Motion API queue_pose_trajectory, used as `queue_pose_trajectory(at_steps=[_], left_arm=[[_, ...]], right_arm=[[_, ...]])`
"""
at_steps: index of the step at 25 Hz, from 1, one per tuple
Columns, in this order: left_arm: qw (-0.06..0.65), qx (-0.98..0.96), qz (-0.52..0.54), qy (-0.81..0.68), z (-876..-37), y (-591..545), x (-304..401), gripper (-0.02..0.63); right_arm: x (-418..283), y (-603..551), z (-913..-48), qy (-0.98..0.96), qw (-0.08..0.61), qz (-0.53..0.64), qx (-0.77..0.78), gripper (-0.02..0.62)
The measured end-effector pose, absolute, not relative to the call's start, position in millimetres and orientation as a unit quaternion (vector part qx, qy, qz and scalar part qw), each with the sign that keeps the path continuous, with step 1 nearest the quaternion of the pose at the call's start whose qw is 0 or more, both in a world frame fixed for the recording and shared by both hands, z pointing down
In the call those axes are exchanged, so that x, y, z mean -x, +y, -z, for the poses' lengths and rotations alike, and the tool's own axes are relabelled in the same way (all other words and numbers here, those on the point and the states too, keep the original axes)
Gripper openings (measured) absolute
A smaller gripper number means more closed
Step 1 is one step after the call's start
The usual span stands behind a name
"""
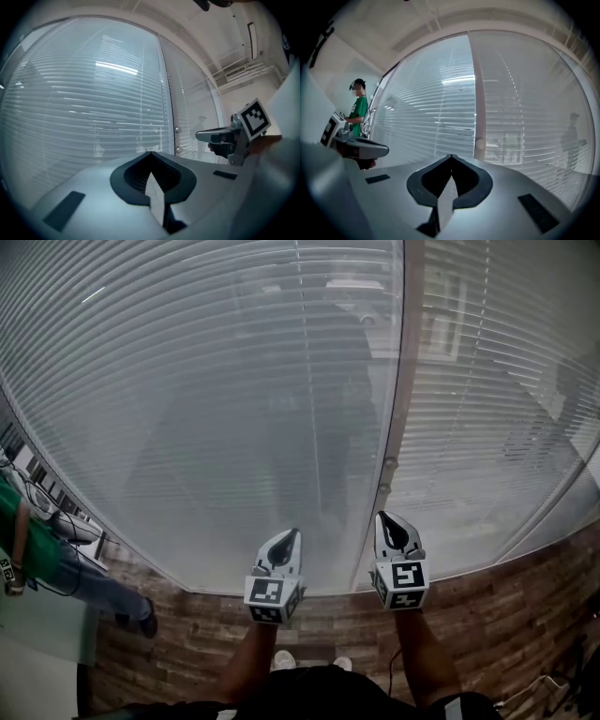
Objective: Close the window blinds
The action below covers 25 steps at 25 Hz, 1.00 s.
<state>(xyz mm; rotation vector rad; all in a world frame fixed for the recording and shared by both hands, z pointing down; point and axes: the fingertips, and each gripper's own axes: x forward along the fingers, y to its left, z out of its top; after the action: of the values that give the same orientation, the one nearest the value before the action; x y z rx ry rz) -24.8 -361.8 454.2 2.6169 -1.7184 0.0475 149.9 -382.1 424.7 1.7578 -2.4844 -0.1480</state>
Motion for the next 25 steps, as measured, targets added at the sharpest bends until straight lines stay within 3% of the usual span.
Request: queue_pose_trajectory(at_steps=[3, 16, 20, 25], left_arm=[[0.006, -0.821, -0.019, -0.571, -460, -359, 38, 0.0], [0.024, -0.806, -0.032, -0.591, -459, -290, 96, 0.0], [0.014, -0.816, -0.038, -0.577, -438, -257, 127, 0.0], [0.011, -0.82, -0.049, -0.57, -394, -218, 150, 0.0]], right_arm=[[-144, -372, -434, -0.819, 0.074, 0.063, -0.565, 0.003], [-61, -309, -442, -0.848, 0.054, 0.036, -0.526, 0.003], [-26, -266, -425, -0.848, 0.019, 0.048, -0.527, 0.003], [-21, -225, -383, -0.824, 0.033, 0.019, -0.565, 0.003]])
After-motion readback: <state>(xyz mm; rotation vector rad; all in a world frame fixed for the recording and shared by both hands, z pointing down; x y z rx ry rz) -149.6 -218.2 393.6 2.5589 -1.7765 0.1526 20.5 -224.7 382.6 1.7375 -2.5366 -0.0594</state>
